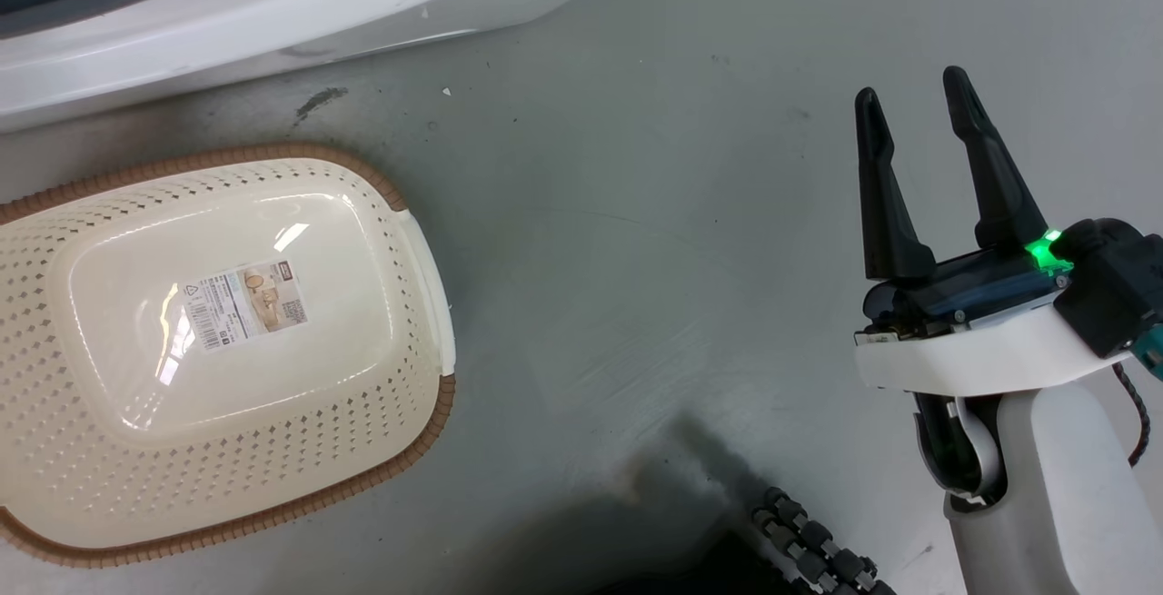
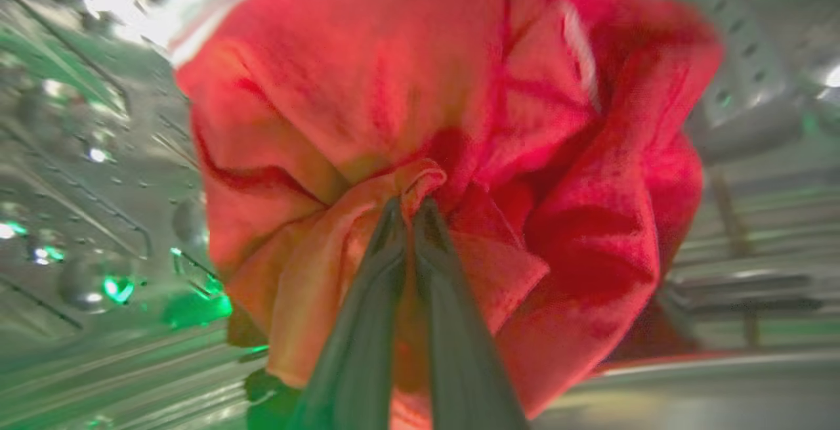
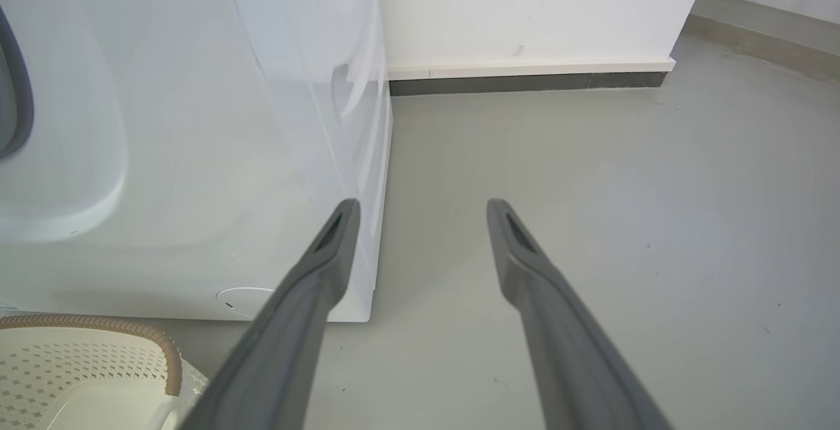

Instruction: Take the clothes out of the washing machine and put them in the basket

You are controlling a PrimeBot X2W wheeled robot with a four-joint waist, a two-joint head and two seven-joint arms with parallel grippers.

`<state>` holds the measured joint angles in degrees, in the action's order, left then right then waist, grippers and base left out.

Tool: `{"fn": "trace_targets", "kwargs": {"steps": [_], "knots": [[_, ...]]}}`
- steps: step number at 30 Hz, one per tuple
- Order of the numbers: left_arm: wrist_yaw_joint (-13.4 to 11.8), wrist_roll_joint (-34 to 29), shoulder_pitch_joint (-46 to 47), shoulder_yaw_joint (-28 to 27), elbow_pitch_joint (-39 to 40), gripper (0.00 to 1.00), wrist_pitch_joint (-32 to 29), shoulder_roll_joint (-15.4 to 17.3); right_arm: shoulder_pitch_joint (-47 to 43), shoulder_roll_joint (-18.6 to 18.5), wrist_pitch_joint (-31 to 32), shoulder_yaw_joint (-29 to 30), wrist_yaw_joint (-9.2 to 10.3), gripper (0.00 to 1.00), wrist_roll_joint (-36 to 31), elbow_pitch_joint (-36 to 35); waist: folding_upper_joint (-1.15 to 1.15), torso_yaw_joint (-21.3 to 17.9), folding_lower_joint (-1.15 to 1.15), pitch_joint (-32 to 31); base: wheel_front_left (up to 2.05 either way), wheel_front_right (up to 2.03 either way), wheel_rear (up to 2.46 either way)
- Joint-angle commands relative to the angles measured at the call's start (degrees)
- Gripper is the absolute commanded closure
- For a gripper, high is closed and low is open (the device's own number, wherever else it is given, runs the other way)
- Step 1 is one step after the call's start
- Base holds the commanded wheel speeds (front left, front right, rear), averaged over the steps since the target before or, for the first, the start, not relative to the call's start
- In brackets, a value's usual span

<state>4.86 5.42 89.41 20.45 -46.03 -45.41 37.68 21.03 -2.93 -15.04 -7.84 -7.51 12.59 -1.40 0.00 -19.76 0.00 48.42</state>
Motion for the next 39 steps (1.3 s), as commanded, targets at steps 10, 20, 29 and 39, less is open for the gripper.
{"fn": "trace_targets", "kwargs": {"steps": [10,20,29,39], "knots": [[-6.1,2.5,-7.7,-2.4,9.3,1.00,12.3,-1.0,1.1,0.1,-0.2,0.5,0.04,0.00,0.1,1.0,0.00,0.3,0.00,-2.6,0.00,0.00,0.00],[-9.4,8.2,-17.5,-5.9,5.1,1.00,31.3,-6.6,-2.2,0.1,-0.2,2.0,0.04,0.00,-1.5,2.9,0.00,0.8,0.00,-11.4,0.00,0.00,0.00],[-7.3,13.5,-28.0,-8.4,-2.8,1.00,48.4,-11.0,-6.6,0.1,-0.2,3.1,0.04,0.00,-3.2,5.8,0.00,1.9,0.00,-23.1,0.00,0.00,0.00],[-5.0,16.2,-37.3,-8.7,-4.6,1.00,59.9,-16.8,-11.9,0.1,-0.2,4.7,0.04,0.00,-6.3,8.2,0.00,6.3,0.00,-34.3,0.00,0.00,0.00]]}}
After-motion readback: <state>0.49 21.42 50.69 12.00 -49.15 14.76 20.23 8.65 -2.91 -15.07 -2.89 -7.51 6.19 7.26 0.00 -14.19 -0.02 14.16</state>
